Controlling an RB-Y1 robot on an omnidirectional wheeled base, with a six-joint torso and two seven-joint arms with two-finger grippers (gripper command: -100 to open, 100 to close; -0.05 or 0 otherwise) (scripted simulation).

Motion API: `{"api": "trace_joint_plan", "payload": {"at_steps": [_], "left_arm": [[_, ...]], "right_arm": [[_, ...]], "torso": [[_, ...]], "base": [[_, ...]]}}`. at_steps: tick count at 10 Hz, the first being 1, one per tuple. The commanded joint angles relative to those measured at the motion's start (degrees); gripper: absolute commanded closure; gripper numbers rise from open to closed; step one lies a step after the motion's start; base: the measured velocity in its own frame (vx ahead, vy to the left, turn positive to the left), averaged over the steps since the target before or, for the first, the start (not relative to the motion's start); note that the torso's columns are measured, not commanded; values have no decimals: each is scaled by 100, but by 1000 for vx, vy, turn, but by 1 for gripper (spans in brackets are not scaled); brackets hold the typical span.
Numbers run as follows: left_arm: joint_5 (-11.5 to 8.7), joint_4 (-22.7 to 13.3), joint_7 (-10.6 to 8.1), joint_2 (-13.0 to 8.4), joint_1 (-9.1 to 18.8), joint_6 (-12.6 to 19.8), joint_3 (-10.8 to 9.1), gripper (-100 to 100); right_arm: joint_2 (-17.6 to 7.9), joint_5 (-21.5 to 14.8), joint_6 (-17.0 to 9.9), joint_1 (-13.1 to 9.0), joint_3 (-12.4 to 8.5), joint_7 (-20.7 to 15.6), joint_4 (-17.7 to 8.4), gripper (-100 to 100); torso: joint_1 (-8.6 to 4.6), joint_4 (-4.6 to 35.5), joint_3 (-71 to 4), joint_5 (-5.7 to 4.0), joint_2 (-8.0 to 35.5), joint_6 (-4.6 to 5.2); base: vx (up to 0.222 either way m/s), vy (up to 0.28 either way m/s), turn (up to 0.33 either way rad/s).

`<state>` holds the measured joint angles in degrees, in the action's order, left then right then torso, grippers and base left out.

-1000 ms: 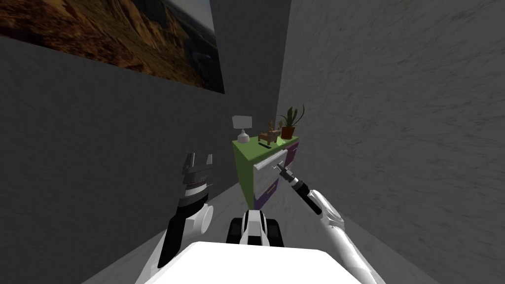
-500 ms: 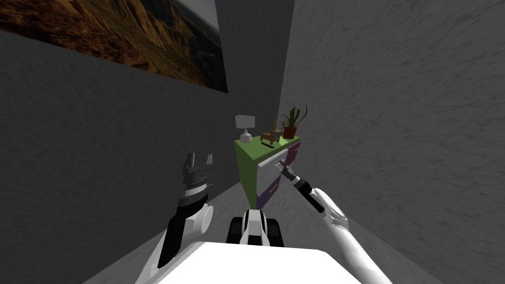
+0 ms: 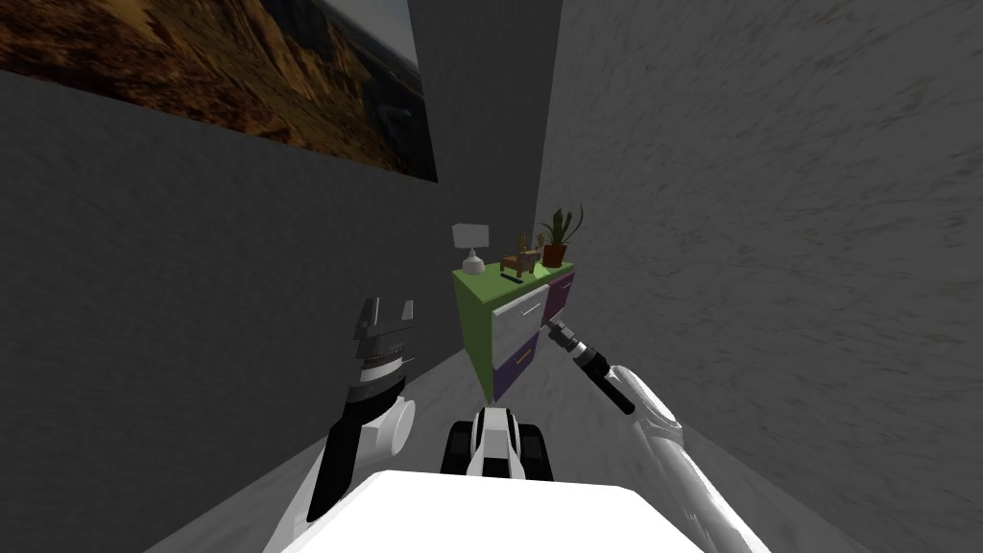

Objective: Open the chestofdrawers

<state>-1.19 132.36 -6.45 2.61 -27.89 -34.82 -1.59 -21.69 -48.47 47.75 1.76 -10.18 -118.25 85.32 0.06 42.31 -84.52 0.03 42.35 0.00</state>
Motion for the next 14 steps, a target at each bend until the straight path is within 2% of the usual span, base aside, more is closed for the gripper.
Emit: {"api": "trace_joint_plan", "payload": {"at_steps": [1,14], "left_arm": [[0,0,0,0,-1,0,0,0],[0,1,0,1,-2,-1,1,0]], "right_arm": [[55,-60,40,61,1,-191,22,-100],[446,-451,250,447,25,-1433,145,-100]], "torso": [[13,-11,-23,2,-38,-3],[-4,-3,-5,-2,-7,0]], "base": [[15,14,1],[66,35,1]]}}
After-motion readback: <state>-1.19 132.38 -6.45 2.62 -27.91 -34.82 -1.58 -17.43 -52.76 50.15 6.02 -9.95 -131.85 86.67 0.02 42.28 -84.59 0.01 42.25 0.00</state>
